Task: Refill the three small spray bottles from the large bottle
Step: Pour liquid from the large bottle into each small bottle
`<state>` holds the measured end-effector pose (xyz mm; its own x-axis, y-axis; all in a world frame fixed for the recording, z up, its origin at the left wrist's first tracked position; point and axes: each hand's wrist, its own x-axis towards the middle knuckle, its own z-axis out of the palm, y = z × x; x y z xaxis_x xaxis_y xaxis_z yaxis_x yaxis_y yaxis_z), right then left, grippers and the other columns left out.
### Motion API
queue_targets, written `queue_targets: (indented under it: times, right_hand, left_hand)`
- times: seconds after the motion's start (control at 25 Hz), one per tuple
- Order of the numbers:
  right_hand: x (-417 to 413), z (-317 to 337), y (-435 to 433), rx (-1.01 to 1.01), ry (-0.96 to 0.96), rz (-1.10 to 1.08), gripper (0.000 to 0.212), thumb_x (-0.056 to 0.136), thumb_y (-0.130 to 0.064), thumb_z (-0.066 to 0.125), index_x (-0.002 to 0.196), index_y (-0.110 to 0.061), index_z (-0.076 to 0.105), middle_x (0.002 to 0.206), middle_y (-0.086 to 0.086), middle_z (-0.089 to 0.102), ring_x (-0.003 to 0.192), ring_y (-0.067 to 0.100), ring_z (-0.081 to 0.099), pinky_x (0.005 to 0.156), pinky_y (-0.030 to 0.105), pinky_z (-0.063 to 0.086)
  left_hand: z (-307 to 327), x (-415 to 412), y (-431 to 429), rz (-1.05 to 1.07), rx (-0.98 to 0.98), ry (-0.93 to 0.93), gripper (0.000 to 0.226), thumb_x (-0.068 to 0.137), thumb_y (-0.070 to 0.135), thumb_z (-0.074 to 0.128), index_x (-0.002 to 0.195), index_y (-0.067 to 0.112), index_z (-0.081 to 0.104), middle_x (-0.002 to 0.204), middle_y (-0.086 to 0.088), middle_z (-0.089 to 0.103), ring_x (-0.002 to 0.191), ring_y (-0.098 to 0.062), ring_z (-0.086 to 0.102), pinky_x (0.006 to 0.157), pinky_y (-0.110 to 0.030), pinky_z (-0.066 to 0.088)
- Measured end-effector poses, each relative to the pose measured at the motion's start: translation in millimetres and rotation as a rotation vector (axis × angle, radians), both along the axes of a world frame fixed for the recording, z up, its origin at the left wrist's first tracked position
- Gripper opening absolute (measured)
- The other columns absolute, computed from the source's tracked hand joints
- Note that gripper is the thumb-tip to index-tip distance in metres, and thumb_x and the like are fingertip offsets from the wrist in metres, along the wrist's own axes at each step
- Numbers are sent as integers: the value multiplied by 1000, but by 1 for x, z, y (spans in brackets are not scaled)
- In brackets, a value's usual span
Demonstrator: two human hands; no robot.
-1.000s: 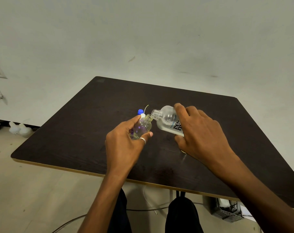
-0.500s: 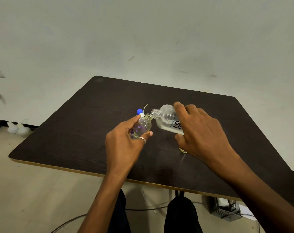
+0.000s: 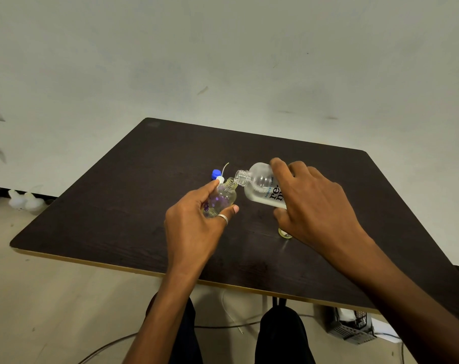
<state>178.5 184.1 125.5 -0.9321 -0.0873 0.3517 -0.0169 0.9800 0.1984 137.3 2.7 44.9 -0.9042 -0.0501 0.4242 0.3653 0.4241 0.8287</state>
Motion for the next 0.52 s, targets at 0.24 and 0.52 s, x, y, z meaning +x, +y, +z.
queue_targets:
  times: [0.24,0.52]
  right_hand:
    - [-1,0,-1,15,3,-2,77,80,-39,66,141,-25,22,124,3,51,103,21,56,65,29,42]
    - [-1,2,-2,30,8,-9,75,80,-38,66,139,-25,23,122,2,51,101,21,55,63,28,38]
  left_hand:
    - [0,0,0,0,7,-10,64,71,37,86,129,25,64,106,22,59,87,17,53,75,4,40]
    - [0,1,0,6,28,-9,63,70,37,87,128,26,65,104,22,60,89,9,59,80,-5,43]
